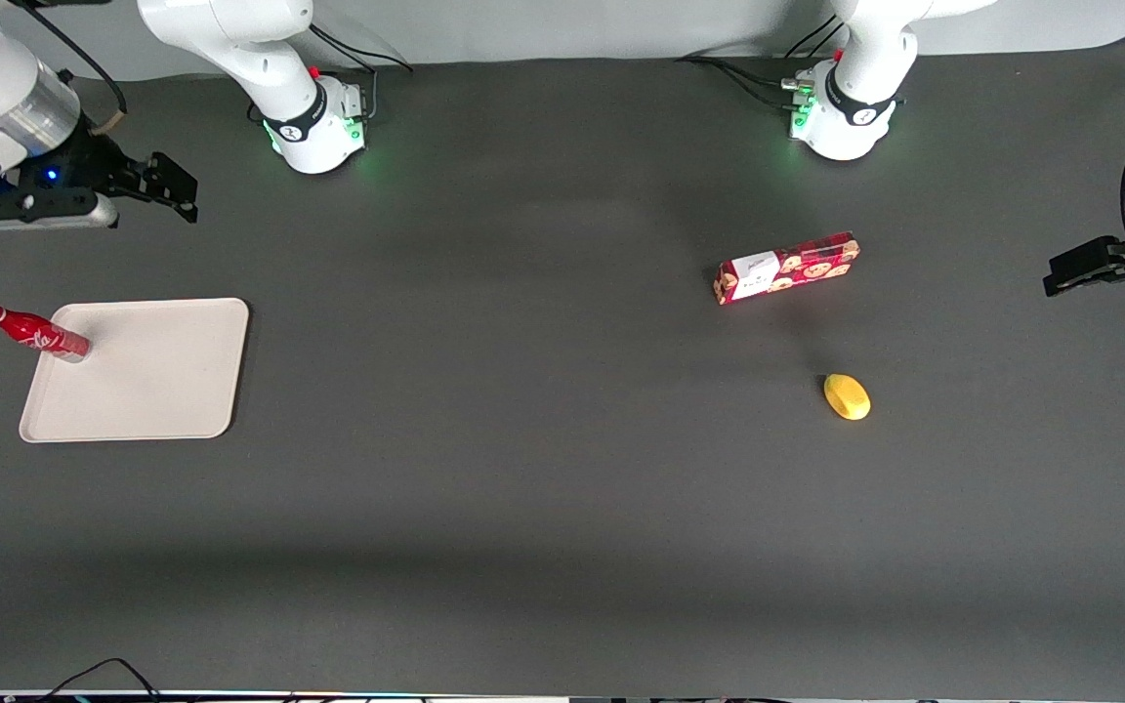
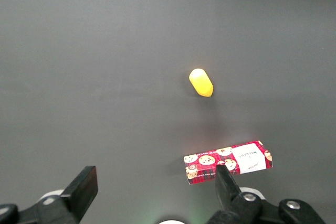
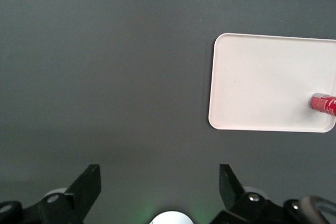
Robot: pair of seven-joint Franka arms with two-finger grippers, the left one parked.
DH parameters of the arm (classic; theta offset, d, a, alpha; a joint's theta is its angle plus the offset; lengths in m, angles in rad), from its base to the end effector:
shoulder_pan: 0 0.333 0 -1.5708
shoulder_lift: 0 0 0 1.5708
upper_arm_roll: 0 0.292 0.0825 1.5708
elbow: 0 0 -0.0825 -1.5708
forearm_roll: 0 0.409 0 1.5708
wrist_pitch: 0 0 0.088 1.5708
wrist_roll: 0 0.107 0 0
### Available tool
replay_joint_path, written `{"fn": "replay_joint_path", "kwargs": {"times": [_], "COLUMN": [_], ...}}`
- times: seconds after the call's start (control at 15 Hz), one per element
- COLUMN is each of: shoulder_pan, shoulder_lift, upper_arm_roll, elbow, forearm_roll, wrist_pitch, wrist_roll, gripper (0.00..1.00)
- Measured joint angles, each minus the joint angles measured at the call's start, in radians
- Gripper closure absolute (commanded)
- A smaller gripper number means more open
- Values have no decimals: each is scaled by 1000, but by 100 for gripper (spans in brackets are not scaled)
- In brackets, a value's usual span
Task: Place coke bottle on tray
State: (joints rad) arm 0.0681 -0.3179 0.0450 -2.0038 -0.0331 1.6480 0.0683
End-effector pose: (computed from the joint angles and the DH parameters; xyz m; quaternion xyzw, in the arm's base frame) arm 0.4838 0.0538 0.5608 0.9993 0.0227 -0.0169 0.0251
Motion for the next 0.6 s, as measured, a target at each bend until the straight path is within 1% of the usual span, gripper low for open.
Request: {"fn": "replay_joint_path", "kwargs": {"times": [0.13, 0.4, 0.6], "shoulder_pan": [-1, -3, -6], "shoulder_lift": [40, 167, 226], "upper_arm_roll": [-1, -7, -16], "elbow": [21, 175, 252], "forearm_roll": [2, 8, 9], "wrist_pitch": [25, 25, 22], "wrist_roll": [9, 119, 136], "gripper": [0, 0, 0]}}
